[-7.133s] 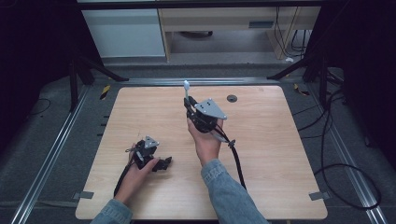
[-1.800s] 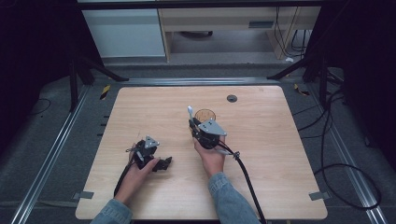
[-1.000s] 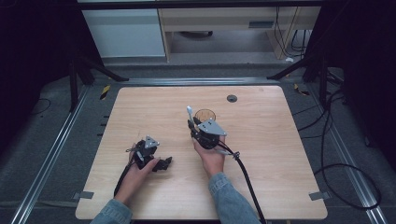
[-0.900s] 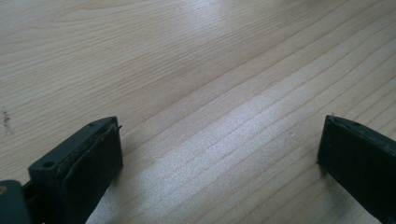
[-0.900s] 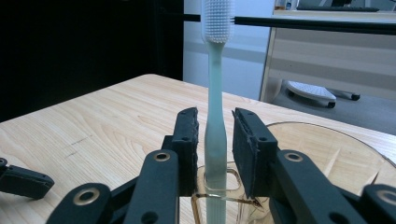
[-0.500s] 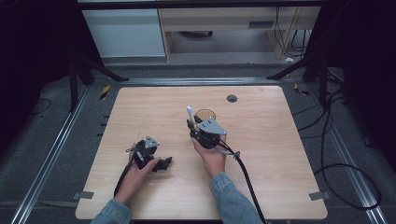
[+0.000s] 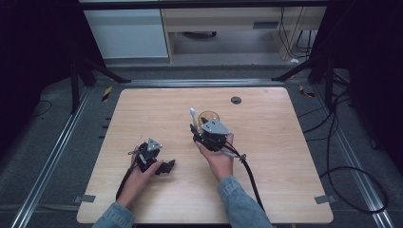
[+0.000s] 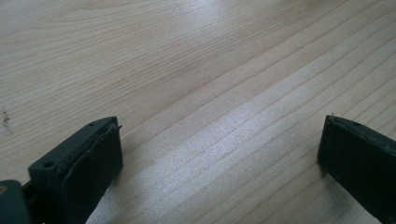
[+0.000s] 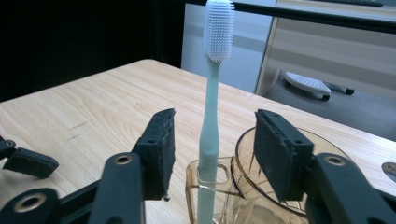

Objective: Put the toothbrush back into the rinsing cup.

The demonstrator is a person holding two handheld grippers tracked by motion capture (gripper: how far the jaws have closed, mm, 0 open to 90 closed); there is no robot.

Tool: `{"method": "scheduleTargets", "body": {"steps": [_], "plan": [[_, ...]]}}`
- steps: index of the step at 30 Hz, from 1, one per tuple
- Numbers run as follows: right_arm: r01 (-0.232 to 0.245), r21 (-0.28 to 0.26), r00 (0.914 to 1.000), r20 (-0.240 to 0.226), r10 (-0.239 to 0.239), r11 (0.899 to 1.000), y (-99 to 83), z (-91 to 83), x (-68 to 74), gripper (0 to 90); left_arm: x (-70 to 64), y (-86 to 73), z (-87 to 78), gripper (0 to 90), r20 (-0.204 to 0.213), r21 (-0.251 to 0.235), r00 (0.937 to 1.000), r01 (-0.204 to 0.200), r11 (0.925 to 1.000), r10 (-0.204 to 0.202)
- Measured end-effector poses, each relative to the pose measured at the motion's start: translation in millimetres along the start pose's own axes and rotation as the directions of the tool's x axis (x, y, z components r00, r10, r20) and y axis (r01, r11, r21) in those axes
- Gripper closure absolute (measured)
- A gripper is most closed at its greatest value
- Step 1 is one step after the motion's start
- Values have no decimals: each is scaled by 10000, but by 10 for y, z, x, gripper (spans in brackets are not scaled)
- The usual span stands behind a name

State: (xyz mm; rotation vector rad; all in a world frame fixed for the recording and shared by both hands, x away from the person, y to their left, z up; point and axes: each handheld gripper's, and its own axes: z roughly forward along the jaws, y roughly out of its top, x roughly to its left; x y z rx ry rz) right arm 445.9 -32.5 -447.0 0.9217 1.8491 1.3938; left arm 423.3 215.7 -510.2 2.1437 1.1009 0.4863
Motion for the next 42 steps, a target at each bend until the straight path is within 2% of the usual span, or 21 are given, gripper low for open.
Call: {"method": "scheduleTargets", "body": {"steps": [10, 21, 25, 29, 35, 39, 42], "plan": [[178, 750, 9998, -6, -178, 9970, 68, -73, -35, 330, 0, -1, 1, 0, 5, -15, 10000, 2, 10000, -2], [114, 1847, 9999, -117, -94, 9827, 142, -130, -112, 162, -4, -1, 1, 0, 6, -23, 10000, 22, 10000, -22], [-1, 2120, 10000, -74, 17, 9773, 176, -176, -173, 128, -4, -1, 0, 0, 7, -20, 10000, 16, 10000, -16], [-21, 2149, 10000, -45, 32, 9766, 210, -261, -237, 103, -4, -2, 1, 0, 13, -34, 10000, 12, 10000, -12], [-29, 2502, 10000, -8, 32, 9682, 210, -373, -381, 66, -4, -1, 0, 0, 8, -20, 10000, 7, 10000, -6], [-114, 2847, 9999, -14, 123, 9586, 198, -444, -508, 63, -4, -2, 1, 0, 13, -35, 10000, 12, 10000, -12], [26, 3170, 10000, -73, -3, 9484, 178, -498, -598, 60, -3, -2, 1, 0, 16, -29, 10000, 2, 10000, -1]]}}
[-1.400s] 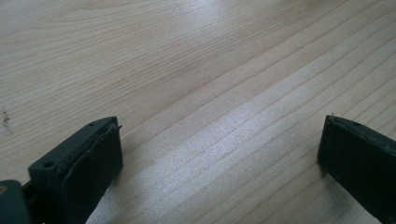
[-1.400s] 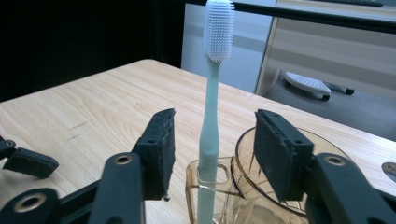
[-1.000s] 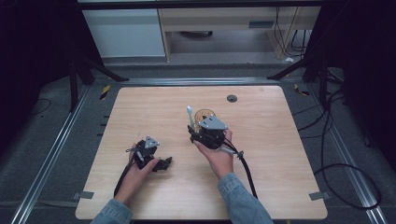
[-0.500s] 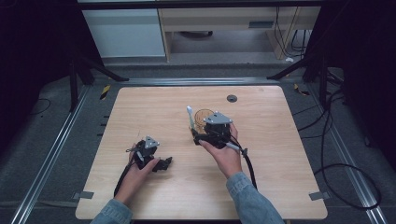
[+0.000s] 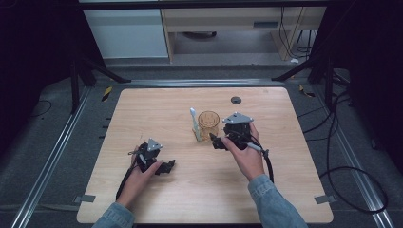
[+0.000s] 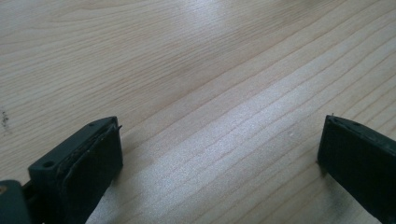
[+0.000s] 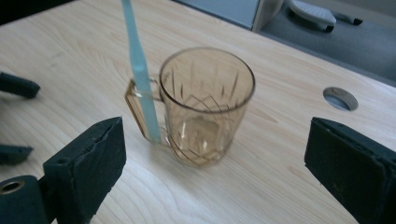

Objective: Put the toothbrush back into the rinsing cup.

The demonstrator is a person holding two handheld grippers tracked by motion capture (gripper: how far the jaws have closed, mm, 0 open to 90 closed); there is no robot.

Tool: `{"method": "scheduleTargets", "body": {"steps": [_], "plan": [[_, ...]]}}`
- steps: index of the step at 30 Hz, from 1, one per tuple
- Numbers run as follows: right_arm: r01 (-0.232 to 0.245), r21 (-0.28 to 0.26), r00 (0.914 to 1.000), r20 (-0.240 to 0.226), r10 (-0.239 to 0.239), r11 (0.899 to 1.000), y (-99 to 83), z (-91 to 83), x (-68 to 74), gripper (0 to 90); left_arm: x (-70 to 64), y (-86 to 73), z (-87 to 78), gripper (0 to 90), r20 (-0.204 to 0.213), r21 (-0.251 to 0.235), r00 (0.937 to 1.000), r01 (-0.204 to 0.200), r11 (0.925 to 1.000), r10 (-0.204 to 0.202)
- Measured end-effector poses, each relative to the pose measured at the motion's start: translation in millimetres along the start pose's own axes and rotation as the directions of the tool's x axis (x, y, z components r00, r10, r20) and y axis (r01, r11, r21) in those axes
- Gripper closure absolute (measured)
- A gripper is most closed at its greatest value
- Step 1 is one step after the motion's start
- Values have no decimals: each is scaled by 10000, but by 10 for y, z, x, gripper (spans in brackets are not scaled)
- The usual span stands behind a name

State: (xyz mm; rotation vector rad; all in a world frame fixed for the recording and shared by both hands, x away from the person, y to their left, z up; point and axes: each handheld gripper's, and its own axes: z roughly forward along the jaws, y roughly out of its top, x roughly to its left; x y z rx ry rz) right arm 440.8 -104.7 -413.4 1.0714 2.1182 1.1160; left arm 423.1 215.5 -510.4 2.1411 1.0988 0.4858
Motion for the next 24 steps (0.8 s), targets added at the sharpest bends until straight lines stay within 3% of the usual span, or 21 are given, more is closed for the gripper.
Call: {"method": "scheduleTargets", "body": {"steps": [10, 24], "plan": [[36, 479, 9992, 393, -55, 9988, -144, -173, -263, 82, 0, 0, -1, 0, -5, 7, 10000, -9, 10000, 9], [-212, 1308, 9937, 1115, 65, 9912, -577, -327, -609, 133, -1, -1, -2, 0, -8, 7, 10000, -2, 10000, 2]]}}
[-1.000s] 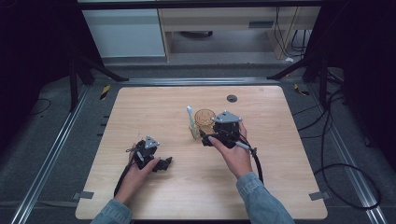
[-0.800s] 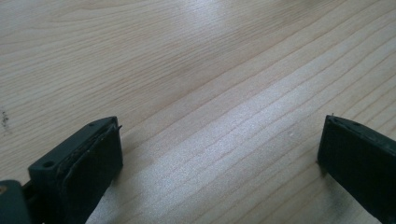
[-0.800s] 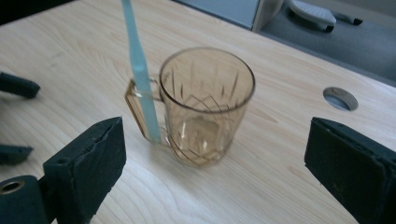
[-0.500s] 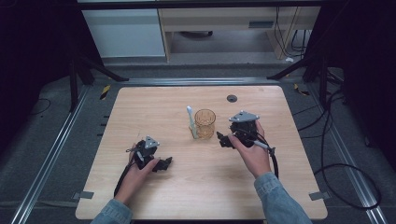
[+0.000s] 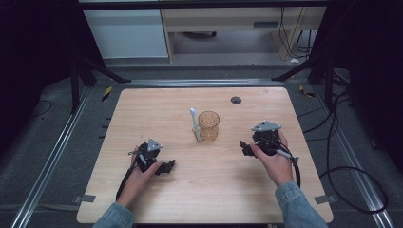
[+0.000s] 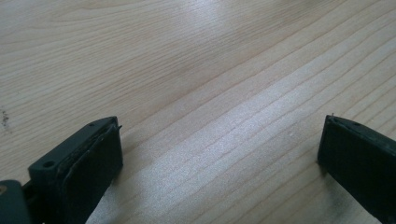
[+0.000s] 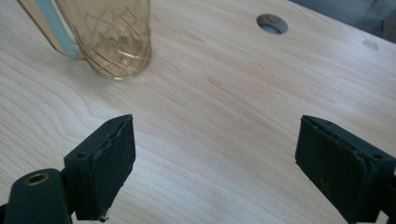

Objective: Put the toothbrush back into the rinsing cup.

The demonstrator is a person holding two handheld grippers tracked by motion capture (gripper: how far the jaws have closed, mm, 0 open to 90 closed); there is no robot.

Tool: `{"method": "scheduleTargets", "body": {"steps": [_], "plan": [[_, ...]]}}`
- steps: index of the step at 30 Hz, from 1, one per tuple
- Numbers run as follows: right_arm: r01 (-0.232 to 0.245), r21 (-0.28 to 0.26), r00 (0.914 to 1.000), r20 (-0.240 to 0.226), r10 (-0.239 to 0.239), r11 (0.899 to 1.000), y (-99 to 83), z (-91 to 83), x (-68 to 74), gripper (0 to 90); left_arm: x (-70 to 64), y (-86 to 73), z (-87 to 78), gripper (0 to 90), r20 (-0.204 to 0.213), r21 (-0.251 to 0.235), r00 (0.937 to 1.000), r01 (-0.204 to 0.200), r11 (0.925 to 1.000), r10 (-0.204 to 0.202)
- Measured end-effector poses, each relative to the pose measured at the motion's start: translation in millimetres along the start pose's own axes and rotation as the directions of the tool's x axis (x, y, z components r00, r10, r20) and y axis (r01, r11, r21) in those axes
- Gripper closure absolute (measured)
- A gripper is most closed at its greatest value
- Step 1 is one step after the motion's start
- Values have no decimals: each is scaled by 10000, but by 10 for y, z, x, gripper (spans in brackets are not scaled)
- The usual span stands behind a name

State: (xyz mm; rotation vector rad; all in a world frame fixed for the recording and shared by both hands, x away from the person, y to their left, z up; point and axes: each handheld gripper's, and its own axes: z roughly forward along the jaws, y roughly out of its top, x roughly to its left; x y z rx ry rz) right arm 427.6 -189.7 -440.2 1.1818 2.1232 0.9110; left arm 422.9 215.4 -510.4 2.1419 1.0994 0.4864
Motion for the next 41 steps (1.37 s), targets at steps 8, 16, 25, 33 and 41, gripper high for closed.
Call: {"method": "scheduleTargets", "body": {"steps": [8, 16, 25, 33, 41], "plan": [[-446, 468, 9990, 77, 443, 9979, -246, 42, -137, 144, 0, 0, 0, 0, 0, -2, 10000, -1, 10000, 1], [-1018, 836, 9947, -44, 1025, 9913, -483, 140, -220, 142, 0, 0, 0, 0, -3, 3, 10000, 0, 10000, 0], [-1610, 934, 9868, -49, 1621, 9825, -680, 233, -269, 110, -2, -1, -1, 0, -18, 2, 10000, 9, 10000, -9], [-1746, 622, 9846, 157, 1739, 9827, -766, 280, -212, 78, -3, -1, -1, 0, -25, 4, 10000, 14, 10000, -14], [-1980, 760, 9797, 456, 1950, 9772, -723, 302, -19, 22, -3, -1, -1, 0, -26, 4, 10000, 19, 10000, -19]]}}
